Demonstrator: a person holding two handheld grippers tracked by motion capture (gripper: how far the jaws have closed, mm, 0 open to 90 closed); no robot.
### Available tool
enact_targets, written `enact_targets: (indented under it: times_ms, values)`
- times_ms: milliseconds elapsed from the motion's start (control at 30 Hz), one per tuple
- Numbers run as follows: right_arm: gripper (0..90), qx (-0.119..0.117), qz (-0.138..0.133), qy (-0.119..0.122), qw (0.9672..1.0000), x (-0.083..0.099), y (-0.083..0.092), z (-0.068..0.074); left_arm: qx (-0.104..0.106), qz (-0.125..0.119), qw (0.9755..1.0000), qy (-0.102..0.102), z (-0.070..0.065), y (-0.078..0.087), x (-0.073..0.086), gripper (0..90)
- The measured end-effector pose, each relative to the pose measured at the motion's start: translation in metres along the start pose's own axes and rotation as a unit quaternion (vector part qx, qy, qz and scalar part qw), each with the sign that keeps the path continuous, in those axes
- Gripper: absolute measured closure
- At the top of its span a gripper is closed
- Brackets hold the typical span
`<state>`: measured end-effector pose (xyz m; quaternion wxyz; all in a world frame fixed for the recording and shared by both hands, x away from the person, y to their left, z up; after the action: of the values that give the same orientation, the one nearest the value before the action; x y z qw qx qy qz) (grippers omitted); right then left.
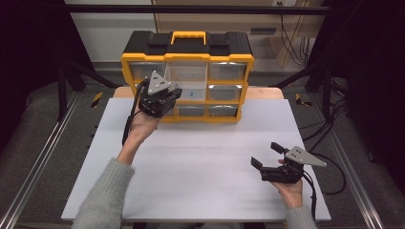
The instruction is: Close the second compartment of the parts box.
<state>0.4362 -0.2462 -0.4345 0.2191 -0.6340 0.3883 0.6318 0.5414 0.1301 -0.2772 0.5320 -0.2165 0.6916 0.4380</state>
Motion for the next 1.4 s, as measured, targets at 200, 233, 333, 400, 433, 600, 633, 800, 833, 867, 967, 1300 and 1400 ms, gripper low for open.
enact_targets:
  times_ms: [200, 233, 333, 400, 433, 600, 633, 800, 833, 867, 967, 1300, 1400]
  values:
    - [1.2, 0.0, 0.001, -0.001, 1.0, 0.0, 0.0, 0.0, -0.004, 0.001, 1.0, -0.002, 0.002, -0.004, -0.004, 89.0]
    - [1.2, 0.0, 0.0, 0.001, 1.0, 0.0, 0.0, 0.0, -0.004, -0.001, 1.0, -0.001, 0.003, -0.005, -0.005, 89.0]
    - [1.2, 0.0, 0.001, 0.001, 1.0, 0.0, 0.0, 0.0, -0.007, 0.002, 1.0, -0.004, 0.004, -0.008, -0.008, 89.0]
    - [1.2, 0.0, 0.001, 0.001, 1.0, 0.0, 0.0, 0.0, -0.008, 0.001, 1.0, -0.004, 0.005, -0.01, -0.01, 89.0]
    - [1.2, 0.0, 0.001, 0.001, 1.0, 0.0, 0.0, 0.0, -0.009, 0.001, 0.9999, -0.005, 0.005, -0.011, -0.01, 89.1]
    - [1.1, 0.0, 0.0, 0.001, 1.0, 0.0, 0.0, 0.0, -0.011, -0.001, 0.9999, -0.005, 0.007, -0.016, -0.013, 89.1]
    - [1.1, -0.001, 0.0, 0.001, 1.0, 0.0, 0.0, 0.0, -0.012, -0.003, 0.9999, -0.002, 0.007, -0.017, -0.014, 89.0]
    - [1.2, -0.001, 0.001, 0.001, 1.0, 0.001, 0.0, 0.0, -0.019, -0.003, 0.9998, -0.006, 0.01, -0.025, -0.017, 89.1]
    - [1.2, -0.001, 0.002, 0.0, 1.0, 0.001, 0.0, 0.0, -0.02, -0.002, 0.9998, -0.008, 0.011, -0.026, -0.018, 89.0]
    - [1.2, -0.001, 0.001, 0.001, 1.0, 0.001, 0.0, 0.0, -0.021, -0.004, 0.9998, -0.005, 0.011, -0.027, -0.019, 89.0]
    - [1.2, -0.002, 0.001, 0.001, 1.0, 0.001, 0.0, 0.0, -0.025, -0.005, 0.9996, -0.008, 0.012, -0.031, -0.021, 89.1]
    - [1.2, -0.004, -0.003, 0.002, 1.0, 0.0, 0.0, 0.0, -0.041, -0.008, 0.9991, 0.003, 0.017, -0.046, -0.026, 89.1]
    - [1.2, -0.005, -0.004, 0.0, 1.0, 0.0, 0.0, 0.0, -0.047, -0.005, 0.9988, 0.007, 0.02, -0.05, -0.027, 89.1]
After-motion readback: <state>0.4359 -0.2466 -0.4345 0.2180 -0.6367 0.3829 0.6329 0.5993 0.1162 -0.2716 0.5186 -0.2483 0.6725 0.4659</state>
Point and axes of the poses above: each handheld gripper's, and its own axes: y roughly backward along the jaws, x roughly out of its underside, z roughly to its left, the point moved 1 cm from there along -y, roughly forward along the jaws, and after that the axes turned 14 degrees about y, right-handed, at the moved point
